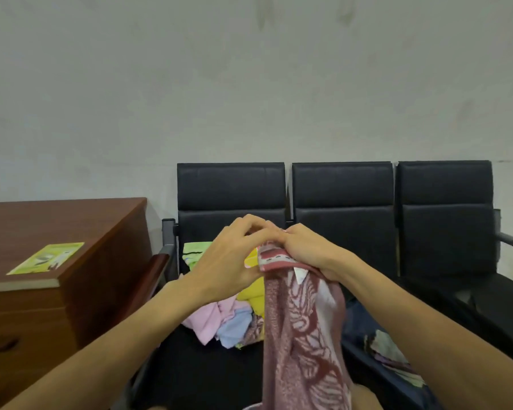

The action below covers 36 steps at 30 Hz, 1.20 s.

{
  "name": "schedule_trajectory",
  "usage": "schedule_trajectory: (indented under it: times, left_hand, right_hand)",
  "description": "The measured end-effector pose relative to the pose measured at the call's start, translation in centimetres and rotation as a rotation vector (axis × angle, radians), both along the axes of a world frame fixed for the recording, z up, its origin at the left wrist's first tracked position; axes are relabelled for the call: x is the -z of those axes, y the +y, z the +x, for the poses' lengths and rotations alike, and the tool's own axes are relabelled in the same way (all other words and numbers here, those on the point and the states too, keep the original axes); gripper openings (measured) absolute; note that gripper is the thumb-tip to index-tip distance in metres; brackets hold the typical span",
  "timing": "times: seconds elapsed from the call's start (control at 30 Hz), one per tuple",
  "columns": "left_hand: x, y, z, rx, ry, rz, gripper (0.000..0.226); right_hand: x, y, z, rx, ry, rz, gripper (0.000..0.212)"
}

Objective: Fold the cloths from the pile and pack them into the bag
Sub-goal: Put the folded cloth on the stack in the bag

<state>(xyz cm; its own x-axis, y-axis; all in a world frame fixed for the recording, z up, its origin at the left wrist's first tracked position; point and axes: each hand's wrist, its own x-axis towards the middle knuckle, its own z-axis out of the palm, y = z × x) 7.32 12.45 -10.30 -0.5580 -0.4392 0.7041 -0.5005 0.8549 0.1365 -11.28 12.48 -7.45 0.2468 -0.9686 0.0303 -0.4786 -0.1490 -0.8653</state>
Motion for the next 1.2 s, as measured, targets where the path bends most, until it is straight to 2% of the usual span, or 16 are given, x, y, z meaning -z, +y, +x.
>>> schedule_trajectory:
  times: [0.07, 0.13, 0.23, 0.3, 0.37, 0.47, 0.5, 0.67, 0.73, 0.77, 0.83, 0.87, 0.93, 1.0, 1.1, 1.2]
  left_hand:
    - [0.1, -0.2, -0.1, -0.044, 0.035, -0.075, 0.02]
    - [0.1, -0.2, -0.2, -0.049, 0.072, -0.052, 0.024]
    - [-0.5, 0.3, -0.4, -0.031, 0.201, 0.191, 0.033]
    - [-0.7, 0.3, -0.5, -0.052, 0.329, 0.317, 0.026]
    - [-0.7, 0.0, -0.5, -0.103, 0.401, 0.345, 0.028]
    - [-0.2, -0.7, -0.2, -0.194, 0.438, 0.382, 0.035]
    - [0.0, -0.8, 0.0, -0.226, 0.447, 0.396, 0.036]
    - [1.3, -0.5, 2.0, -0.274, 0.554, 0.519, 0.039]
    - [2.5, -0.3, 3.4, -0.303, 0.679, 0.615, 0.034]
    - [3.2, -0.1, 4.0, -0.322, 0.733, 0.652, 0.03]
    - [5.0, 0.2, 4.7, -0.347, 0.816, 0.7, 0.025]
    - [5.9, 0.5, 4.9, -0.349, 0.856, 0.724, 0.025]
    - [7.6, 1.1, 5.0, -0.364, 0.927, 0.783, 0.024]
    - [8.9, 1.6, 5.2, -0.38, 0.995, 0.828, 0.024]
    - [10.5, 1.5, 5.8, -0.429, 1.082, 0.851, 0.025]
    - [11.8, 0.9, 6.3, -0.477, 1.129, 0.903, 0.027]
  right_hand:
    - [0.4, 0.0, 0.1, -0.021, 0.04, 0.028, 0.061]
    - [0.8, -0.1, 0.1, -0.074, -0.014, 0.059, 0.066]
    - [1.4, -0.2, 0.6, -0.129, -0.248, 0.215, 0.089]
    - [1.7, 0.0, 1.4, -0.119, -0.237, 0.195, 0.104]
    - [2.3, 0.5, 2.1, -0.127, -0.238, 0.098, 0.091]
    - [3.9, 1.6, 2.8, -0.215, -0.22, -0.011, 0.034]
    - [4.9, 1.7, 2.9, -0.225, -0.208, -0.018, 0.024]
    - [11.9, 1.0, 0.6, -0.175, -0.123, -0.121, 0.028]
    - [14.3, 0.9, -1.4, -0.106, -0.062, -0.081, 0.012]
    - [14.7, 1.0, -2.3, -0.075, -0.001, -0.068, 0.011]
    - [15.6, 0.3, -4.1, 0.038, 0.124, -0.121, 0.04]
    - [15.9, 0.0, -4.8, 0.103, 0.193, -0.143, 0.042]
    - [16.2, -0.6, -5.6, 0.191, 0.25, -0.176, 0.031]
    - [16.4, -1.0, -5.8, 0.264, 0.2, -0.202, 0.021]
    - [15.9, -1.6, -6.5, 0.403, 0.036, -0.283, 0.024]
    - [15.6, -2.9, -6.7, 0.494, -0.142, -0.211, 0.021]
